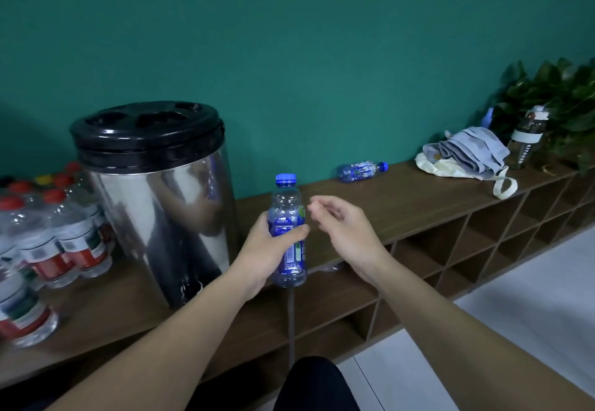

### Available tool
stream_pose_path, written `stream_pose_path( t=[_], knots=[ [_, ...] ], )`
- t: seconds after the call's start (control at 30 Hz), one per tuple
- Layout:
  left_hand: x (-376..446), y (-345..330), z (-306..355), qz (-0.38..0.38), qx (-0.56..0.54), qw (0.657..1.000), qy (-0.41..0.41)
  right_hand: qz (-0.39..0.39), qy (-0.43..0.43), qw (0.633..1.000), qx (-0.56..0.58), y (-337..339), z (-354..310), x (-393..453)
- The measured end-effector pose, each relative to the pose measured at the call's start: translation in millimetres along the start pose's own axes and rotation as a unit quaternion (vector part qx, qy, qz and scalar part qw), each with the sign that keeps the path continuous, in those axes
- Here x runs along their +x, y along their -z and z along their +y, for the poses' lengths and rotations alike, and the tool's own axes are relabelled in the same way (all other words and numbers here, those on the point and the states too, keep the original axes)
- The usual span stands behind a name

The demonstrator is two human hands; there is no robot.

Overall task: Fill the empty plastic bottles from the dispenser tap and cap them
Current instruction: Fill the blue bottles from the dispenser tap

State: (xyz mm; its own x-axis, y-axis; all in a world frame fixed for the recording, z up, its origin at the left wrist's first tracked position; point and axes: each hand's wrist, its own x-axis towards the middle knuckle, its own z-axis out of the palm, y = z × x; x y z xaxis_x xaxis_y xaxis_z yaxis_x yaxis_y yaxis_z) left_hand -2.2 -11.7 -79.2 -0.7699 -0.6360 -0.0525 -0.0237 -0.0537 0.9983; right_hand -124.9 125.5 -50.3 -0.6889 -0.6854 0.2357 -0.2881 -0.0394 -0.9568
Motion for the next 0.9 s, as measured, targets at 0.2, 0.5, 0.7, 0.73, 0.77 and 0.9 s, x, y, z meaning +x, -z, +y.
stream_pose_path(
  t=[0.2, 0.5, 0.7, 0.73, 0.77, 0.9],
  knots=[
    [-49.5, 21.1, 7.1, 0.024, 0.053, 0.997, -0.049, -0.052, 0.08, 0.995, -0.035, -34.8, -43.2, 2.4],
    [-102.2, 63.6, 34.4, 0.055, 0.115, 0.985, -0.115, -0.093, 0.135, 0.984, -0.069, -79.5, -80.6, -12.3],
    [-130.8, 81.6, 34.6, 0.097, 0.255, 0.952, -0.136, -0.022, 0.203, 0.887, -0.415, -83.4, -118.3, -16.9],
    [-133.7, 82.6, 34.6, 0.108, 0.271, 0.946, -0.141, -0.028, 0.206, 0.877, -0.433, -85.1, -121.2, -16.0],
    [-135.9, 83.6, 34.8, 0.117, 0.283, 0.941, -0.145, -0.037, 0.206, 0.871, -0.444, -86.9, -123.3, -15.8],
    [-139.2, 87.6, 34.7, 0.14, 0.331, 0.92, -0.158, -0.072, 0.212, 0.877, -0.426, -93.2, -123.2, -14.1]
  ],
)
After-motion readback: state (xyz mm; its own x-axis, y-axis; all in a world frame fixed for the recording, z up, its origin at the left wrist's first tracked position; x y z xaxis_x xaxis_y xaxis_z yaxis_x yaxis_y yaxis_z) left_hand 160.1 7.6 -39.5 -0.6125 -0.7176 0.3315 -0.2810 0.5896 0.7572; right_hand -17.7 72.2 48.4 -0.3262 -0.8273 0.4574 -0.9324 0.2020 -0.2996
